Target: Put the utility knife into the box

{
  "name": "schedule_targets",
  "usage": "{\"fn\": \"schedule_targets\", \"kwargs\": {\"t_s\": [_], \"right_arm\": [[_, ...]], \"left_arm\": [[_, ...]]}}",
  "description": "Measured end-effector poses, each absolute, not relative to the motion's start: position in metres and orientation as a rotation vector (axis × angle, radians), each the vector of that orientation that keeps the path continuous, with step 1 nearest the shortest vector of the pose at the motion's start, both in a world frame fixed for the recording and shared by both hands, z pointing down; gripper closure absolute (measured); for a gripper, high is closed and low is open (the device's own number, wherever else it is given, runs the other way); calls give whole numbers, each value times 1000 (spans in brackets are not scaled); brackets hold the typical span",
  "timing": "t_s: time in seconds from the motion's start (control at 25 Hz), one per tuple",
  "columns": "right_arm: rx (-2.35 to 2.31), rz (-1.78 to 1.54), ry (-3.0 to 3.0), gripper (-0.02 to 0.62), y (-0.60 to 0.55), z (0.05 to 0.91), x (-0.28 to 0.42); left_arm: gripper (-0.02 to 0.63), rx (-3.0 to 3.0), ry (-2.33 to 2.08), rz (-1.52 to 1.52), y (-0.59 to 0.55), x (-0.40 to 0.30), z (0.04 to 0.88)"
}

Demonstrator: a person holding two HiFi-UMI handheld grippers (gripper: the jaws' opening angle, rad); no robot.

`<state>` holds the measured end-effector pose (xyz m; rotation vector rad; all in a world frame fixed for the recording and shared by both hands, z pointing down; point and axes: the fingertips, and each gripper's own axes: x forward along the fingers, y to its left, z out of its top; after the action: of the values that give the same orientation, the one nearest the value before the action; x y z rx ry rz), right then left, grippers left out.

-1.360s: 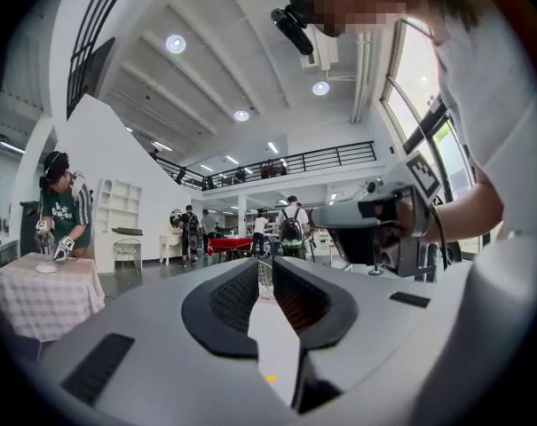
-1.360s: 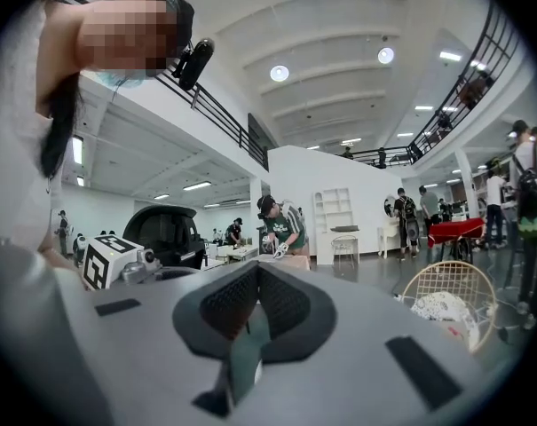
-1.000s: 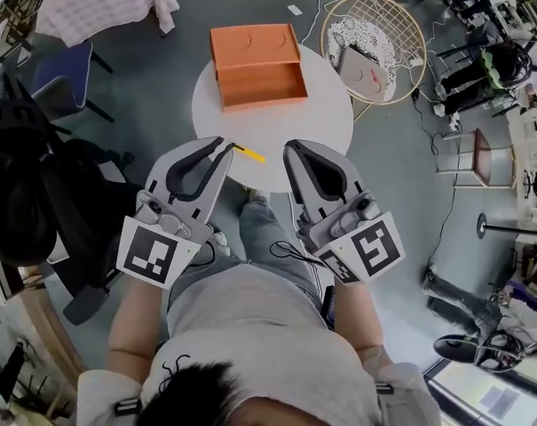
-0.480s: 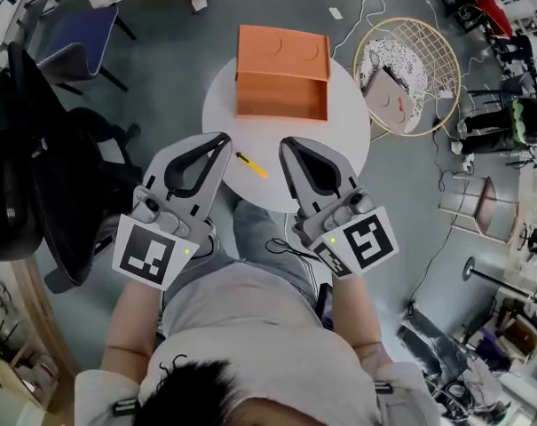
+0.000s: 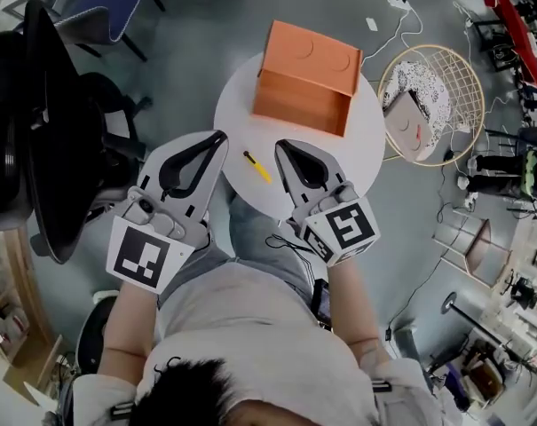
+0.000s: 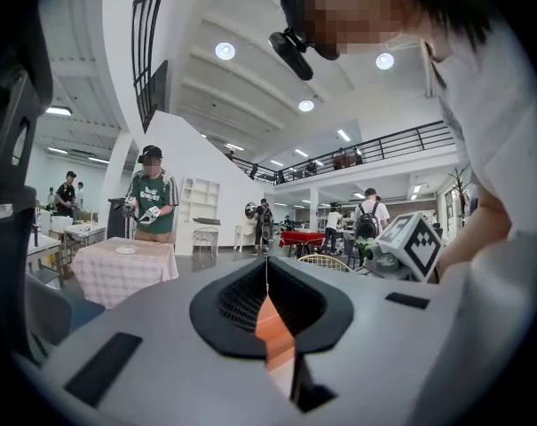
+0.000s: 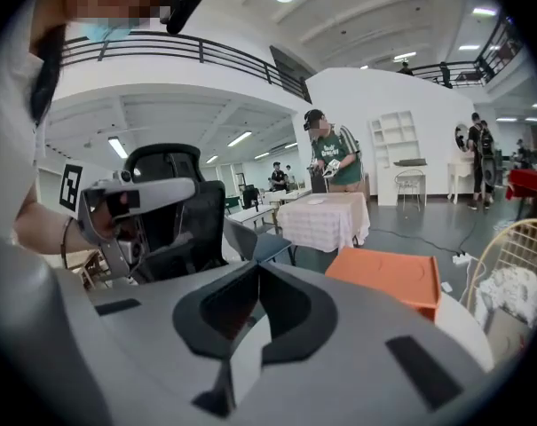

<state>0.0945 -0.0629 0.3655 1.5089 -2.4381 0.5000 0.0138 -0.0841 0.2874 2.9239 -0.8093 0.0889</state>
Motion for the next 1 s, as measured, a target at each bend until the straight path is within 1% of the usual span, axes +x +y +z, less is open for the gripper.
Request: {"fn": "schedule_targets", "kwargs": {"t_s": [0.52,0.76,1.0], "right_arm": [[1162,666,-2300,580,-55,484,77],[1009,695,-2229,560,-47,525,71],[903,701,-2148,555,-36,561,64]], "left_arm": [[592,2784,-1104,137,-80,-22,303],[592,2714,-1237,166,-75,-47,301],[592,2653,-1342,183,-69,-70,303]]}}
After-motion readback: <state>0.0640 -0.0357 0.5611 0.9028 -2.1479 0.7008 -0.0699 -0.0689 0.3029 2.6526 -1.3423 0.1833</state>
